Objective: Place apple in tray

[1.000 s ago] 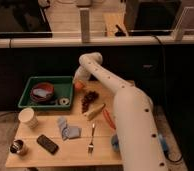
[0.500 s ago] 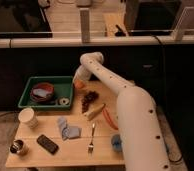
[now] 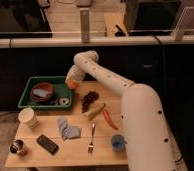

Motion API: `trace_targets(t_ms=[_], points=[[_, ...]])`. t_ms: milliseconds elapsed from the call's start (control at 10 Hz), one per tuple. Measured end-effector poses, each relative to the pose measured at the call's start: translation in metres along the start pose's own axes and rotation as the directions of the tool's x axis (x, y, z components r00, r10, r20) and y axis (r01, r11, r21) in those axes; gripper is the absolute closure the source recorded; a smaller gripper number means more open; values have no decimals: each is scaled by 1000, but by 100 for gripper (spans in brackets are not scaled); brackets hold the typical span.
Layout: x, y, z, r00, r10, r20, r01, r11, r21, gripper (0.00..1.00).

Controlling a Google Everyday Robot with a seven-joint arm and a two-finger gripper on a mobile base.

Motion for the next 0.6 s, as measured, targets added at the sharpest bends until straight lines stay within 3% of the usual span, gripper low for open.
trace_targets(t_ms=[200,600], points=[[-12,-26,9,997,-65,29,64,998,23,93],[-11,-39,20,988,-145,49,143,989,48,51]])
